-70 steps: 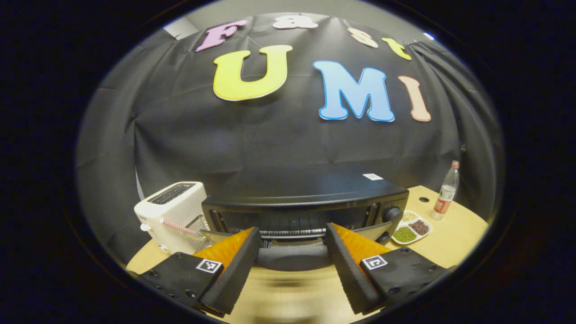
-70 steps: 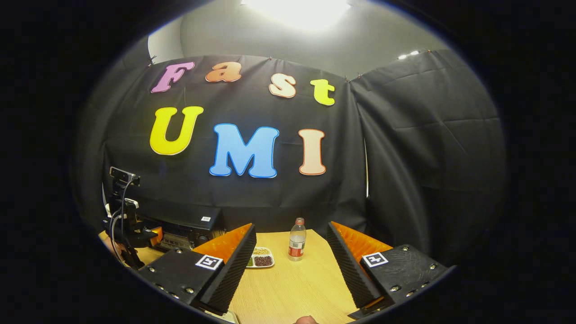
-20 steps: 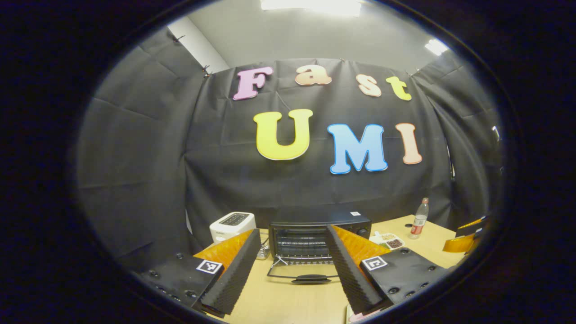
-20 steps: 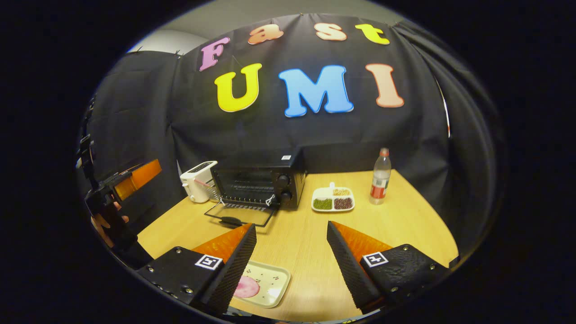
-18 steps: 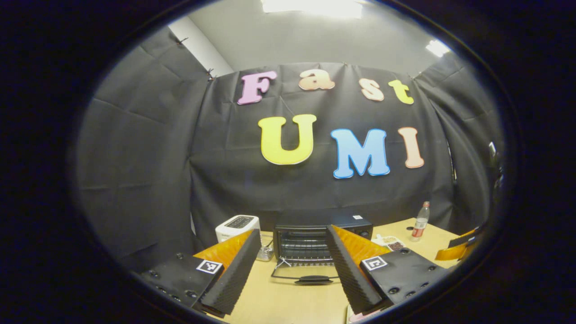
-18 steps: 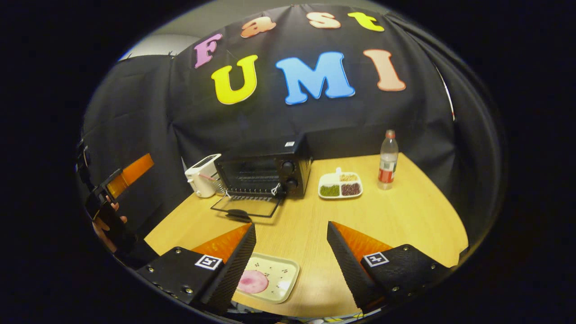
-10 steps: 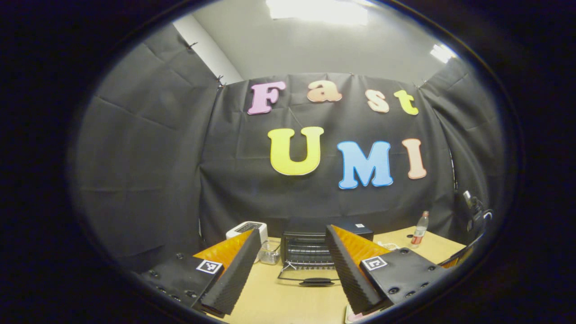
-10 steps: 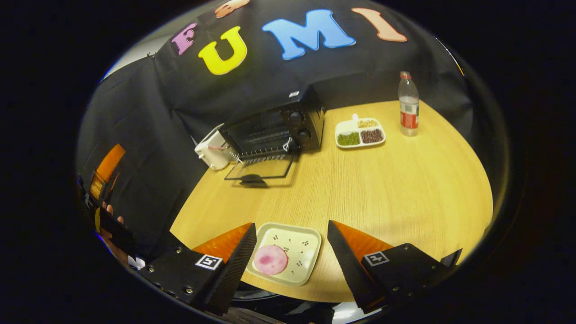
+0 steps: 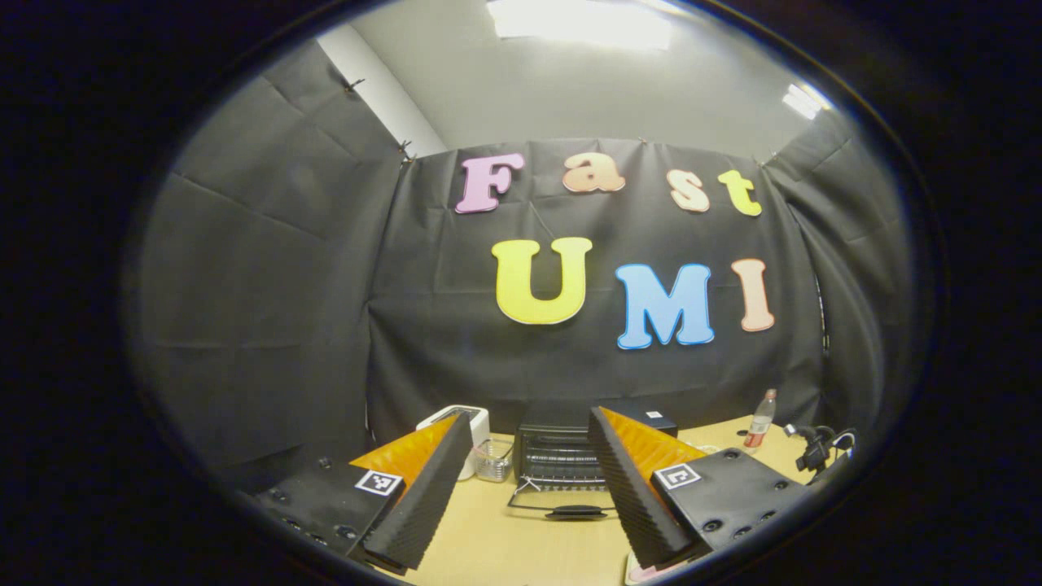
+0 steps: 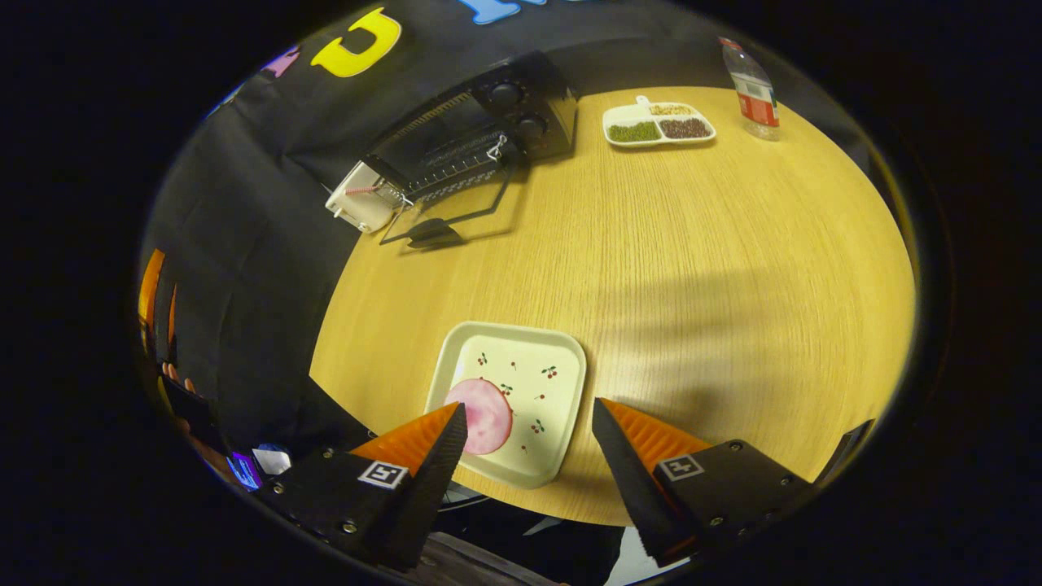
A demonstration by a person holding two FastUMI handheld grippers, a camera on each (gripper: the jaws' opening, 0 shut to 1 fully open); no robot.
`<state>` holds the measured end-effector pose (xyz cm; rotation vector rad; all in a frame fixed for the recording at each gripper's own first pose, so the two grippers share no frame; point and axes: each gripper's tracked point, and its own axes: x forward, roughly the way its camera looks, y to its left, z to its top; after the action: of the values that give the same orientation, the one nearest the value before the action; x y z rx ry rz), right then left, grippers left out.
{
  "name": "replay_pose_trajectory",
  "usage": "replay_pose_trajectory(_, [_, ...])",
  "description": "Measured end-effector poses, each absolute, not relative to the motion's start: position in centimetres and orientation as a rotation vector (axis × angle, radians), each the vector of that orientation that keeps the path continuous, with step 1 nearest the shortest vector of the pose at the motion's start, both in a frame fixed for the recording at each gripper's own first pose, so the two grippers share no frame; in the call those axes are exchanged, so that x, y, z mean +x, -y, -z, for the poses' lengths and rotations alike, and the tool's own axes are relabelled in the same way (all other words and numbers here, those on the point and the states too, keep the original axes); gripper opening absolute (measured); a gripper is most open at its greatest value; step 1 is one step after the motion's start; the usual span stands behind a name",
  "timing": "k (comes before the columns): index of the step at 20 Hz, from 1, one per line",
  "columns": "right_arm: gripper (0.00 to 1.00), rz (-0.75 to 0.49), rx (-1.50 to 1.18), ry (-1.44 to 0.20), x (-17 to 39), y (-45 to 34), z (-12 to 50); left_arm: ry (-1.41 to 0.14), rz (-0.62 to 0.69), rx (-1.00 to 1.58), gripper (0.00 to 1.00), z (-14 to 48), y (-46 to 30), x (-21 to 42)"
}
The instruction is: Open the electric oven with the left hand, put the food in, and close the electric oven.
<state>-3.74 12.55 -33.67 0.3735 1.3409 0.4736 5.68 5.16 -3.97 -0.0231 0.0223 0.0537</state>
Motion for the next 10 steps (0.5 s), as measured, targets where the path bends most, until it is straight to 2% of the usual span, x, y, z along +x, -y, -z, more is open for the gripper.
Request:
replay_pose_trajectory(1, [0.95,-0.479,0.396,-1.373,-4.2,-12.9,34.1,-0.023,-0.058,-0.022,1.0,4.1,-5.3,5.6])
replay_pose_trajectory(2, [0.85,-0.471,0.41,-1.396,-4.3,-13.1,34.8,-0.026,-0.062,-0.021,0.98,4.1,-5.5,5.6])
replay_pose_trajectory(3, [0.94,-0.465,0.423,-1.42,-4.3,-13.1,35.4,-0.033,-0.063,-0.024,0.97,4.4,-5.6,5.4])
replay_pose_trajectory(7, [0.89,-0.423,0.445,-1.473,-4.0,-13.0,37.0,-0.044,-0.077,-0.023,1.0,4.7,-6.4,5.3])
replay_pose_trajectory(8, [0.61,-0.428,0.469,-1.479,-3.8,-13.2,37.3,-0.049,-0.082,-0.024,1.0,4.7,-6.5,5.4])
replay_pose_trajectory(9, [0.56,-0.428,0.485,-1.495,-4.0,-13.2,36.9,-0.053,-0.085,-0.031,1.0,4.9,-6.6,5.3])
replay_pose_trajectory(10, [0.56,-0.428,0.489,-1.5,-3.9,-13.2,37.0,-0.057,-0.085,-0.041,1.0,5.0,-6.6,5.5])
